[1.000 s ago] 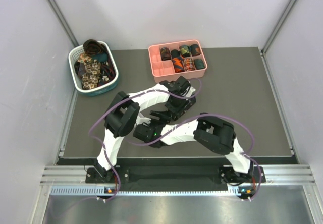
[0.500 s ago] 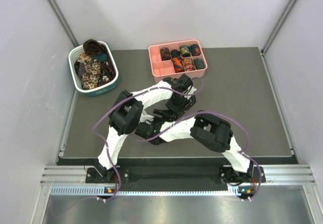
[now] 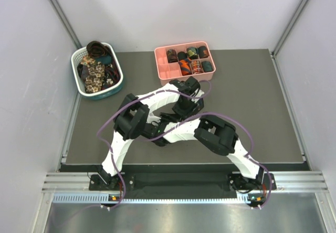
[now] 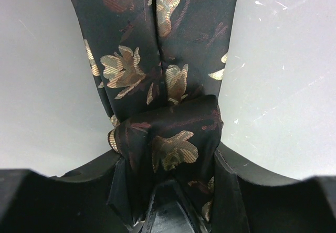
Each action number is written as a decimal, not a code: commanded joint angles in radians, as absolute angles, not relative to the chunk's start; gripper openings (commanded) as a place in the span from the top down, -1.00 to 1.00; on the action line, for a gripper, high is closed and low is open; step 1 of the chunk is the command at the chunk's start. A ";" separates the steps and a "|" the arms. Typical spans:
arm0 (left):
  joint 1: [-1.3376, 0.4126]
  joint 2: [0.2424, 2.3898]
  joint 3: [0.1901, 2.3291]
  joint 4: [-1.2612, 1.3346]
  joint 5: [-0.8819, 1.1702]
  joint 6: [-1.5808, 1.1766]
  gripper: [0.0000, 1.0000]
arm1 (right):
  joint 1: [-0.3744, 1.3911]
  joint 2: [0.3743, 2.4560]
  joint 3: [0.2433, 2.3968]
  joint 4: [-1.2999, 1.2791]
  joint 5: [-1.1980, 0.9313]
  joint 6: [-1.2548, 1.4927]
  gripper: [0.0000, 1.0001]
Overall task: Roll the ties
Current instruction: Roll the tie
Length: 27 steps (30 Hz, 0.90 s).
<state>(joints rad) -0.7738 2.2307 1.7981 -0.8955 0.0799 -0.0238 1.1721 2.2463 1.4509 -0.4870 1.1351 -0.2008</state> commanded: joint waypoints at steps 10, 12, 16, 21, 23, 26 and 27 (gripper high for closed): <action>-0.804 2.303 1.756 -1.164 0.176 -0.008 0.32 | 1.092 2.293 1.420 -0.551 1.005 -0.087 0.40; -0.810 2.310 1.759 -1.164 0.172 -0.009 0.30 | 1.097 2.289 1.419 -0.548 1.015 -0.081 0.45; -0.813 2.312 1.767 -1.152 0.173 0.014 -0.02 | 1.103 2.273 1.417 -0.552 0.985 -0.063 0.55; -0.813 2.296 1.810 -1.120 0.170 0.017 -0.07 | 1.111 2.237 1.388 -0.526 0.930 -0.061 0.61; -0.815 2.290 1.842 -1.112 0.161 0.020 -0.20 | 1.117 2.217 1.378 -0.508 0.927 -0.066 0.61; -0.812 2.267 1.873 -1.068 0.161 0.028 -0.77 | 1.123 2.198 1.370 -0.506 0.914 -0.067 0.62; -0.810 2.264 1.887 -1.057 0.166 0.032 -0.77 | 1.126 2.192 1.367 -0.505 0.913 -0.071 0.63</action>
<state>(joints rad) -0.8017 2.2513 1.8538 -0.9714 0.1051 0.0257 1.1606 2.1956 1.4128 -0.4870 1.0637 -0.1184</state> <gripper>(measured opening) 0.882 0.422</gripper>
